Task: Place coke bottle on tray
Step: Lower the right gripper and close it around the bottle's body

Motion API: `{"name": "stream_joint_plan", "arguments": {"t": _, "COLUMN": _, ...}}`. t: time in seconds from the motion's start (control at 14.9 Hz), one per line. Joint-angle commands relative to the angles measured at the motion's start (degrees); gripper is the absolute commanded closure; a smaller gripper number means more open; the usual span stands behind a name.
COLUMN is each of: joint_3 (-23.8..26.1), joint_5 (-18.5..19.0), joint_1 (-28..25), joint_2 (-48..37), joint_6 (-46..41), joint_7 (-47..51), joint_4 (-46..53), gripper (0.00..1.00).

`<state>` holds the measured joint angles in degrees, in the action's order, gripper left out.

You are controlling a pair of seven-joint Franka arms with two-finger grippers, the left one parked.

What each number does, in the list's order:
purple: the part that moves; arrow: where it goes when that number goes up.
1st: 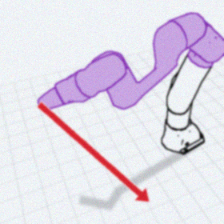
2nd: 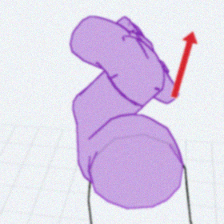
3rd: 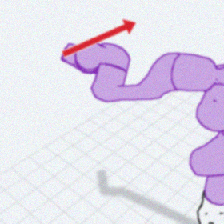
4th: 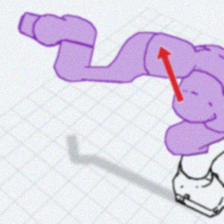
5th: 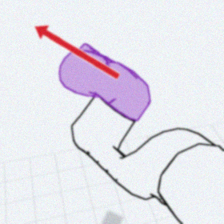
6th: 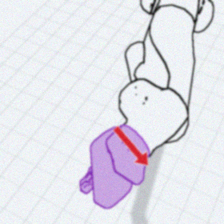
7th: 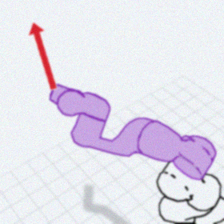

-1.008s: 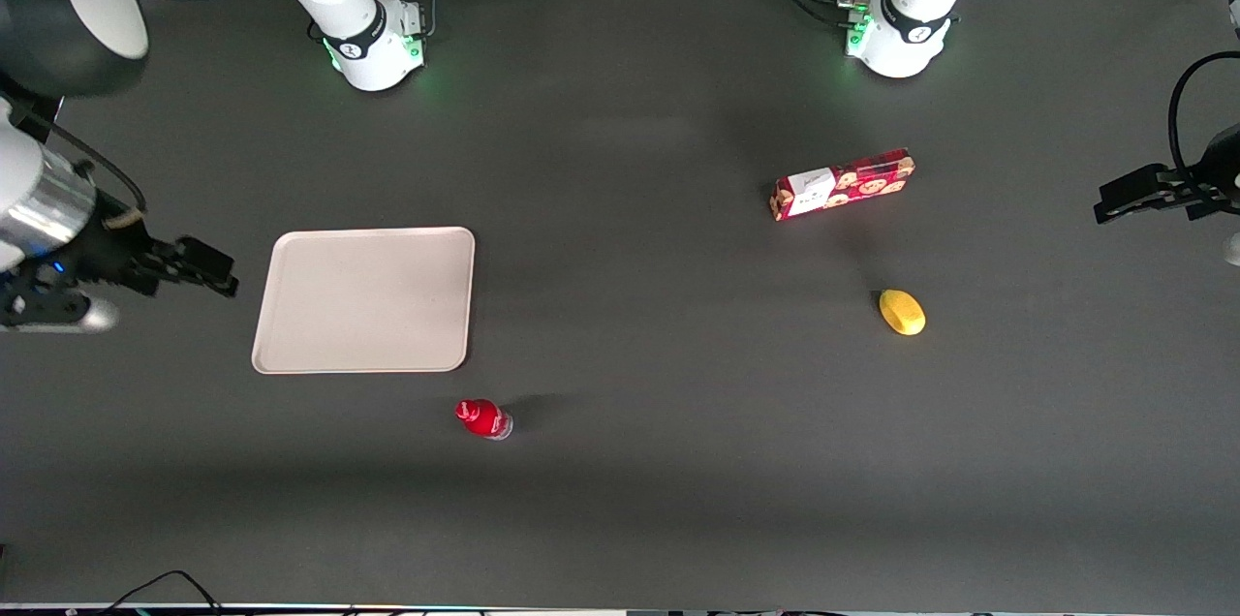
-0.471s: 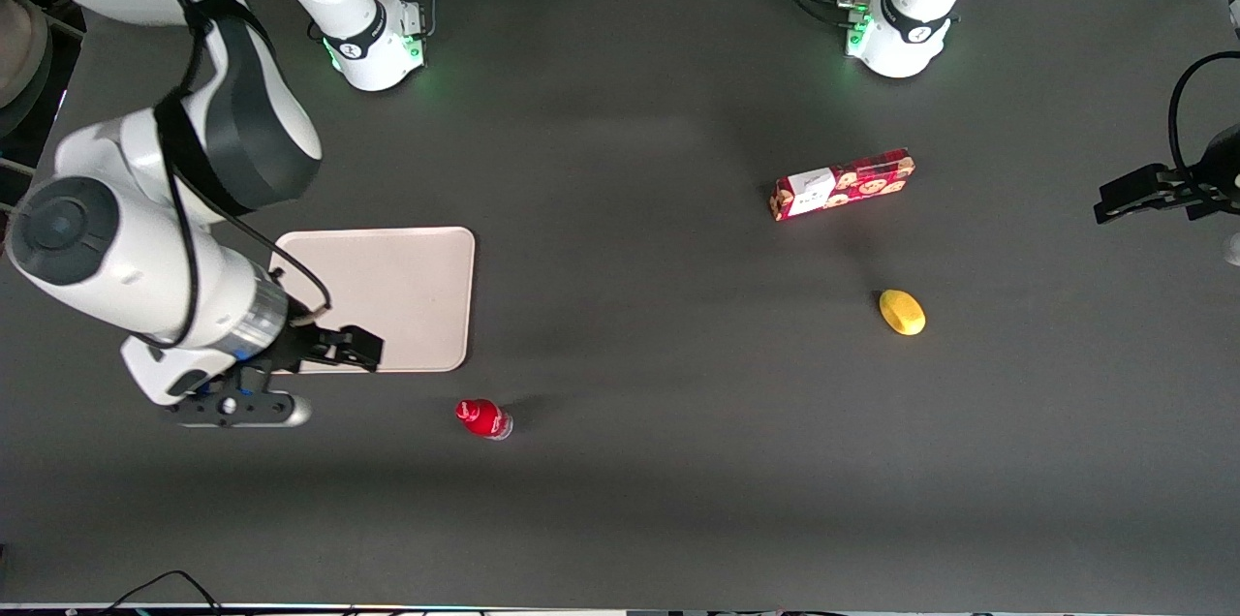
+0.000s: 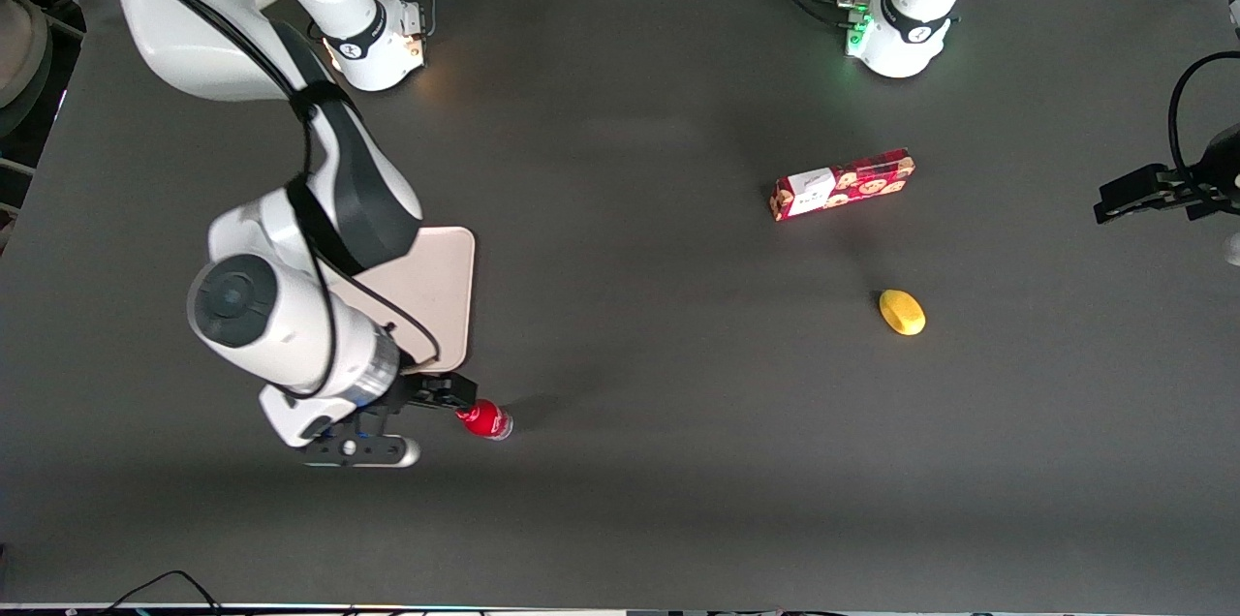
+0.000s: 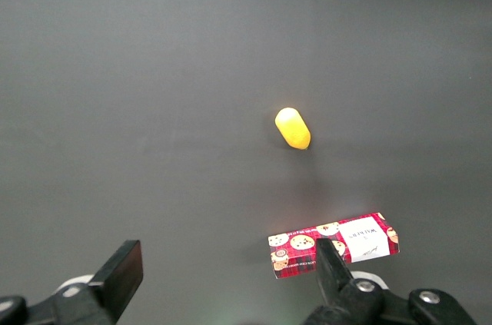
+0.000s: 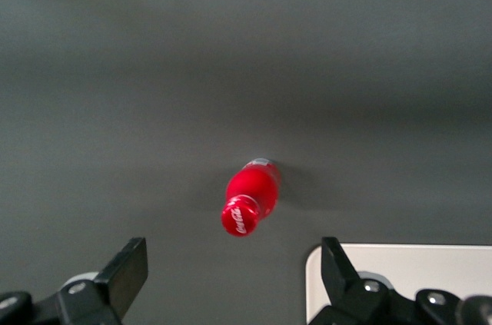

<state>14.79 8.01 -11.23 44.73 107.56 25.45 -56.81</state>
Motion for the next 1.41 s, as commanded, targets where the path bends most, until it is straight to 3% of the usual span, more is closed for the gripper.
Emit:
{"name": "stream_joint_plan", "arguments": {"t": 0.0, "joint_3": 0.3, "joint_5": 2.3, "joint_1": -1.2, "joint_2": 4.9, "joint_6": 0.9, "joint_7": 2.2, "joint_4": 3.5, "gripper": 0.0}}
{"name": "stream_joint_plan", "arguments": {"t": 0.2, "joint_3": 0.3, "joint_5": 4.0, "joint_1": -0.9, "joint_2": 6.7, "joint_6": 0.8, "joint_7": 2.1, "joint_4": 3.0, "gripper": 0.0}}
{"name": "stream_joint_plan", "arguments": {"t": 0.67, "joint_3": 0.3, "joint_5": 4.0, "joint_1": -1.2, "joint_2": 8.8, "joint_6": 0.9, "joint_7": 2.9, "joint_4": 3.1, "gripper": 0.0}}
{"name": "stream_joint_plan", "arguments": {"t": 1.14, "joint_3": 0.3, "joint_5": 4.2, "joint_1": -2.0, "joint_2": 9.7, "joint_6": 2.1, "joint_7": 4.7, "joint_4": 3.1, "gripper": 0.22}}
{"name": "stream_joint_plan", "arguments": {"t": 1.34, "joint_3": 0.2, "joint_5": 4.3, "joint_1": -1.9, "joint_2": 9.5, "joint_6": 2.1, "joint_7": 4.2, "joint_4": 3.2, "gripper": 0.27}}
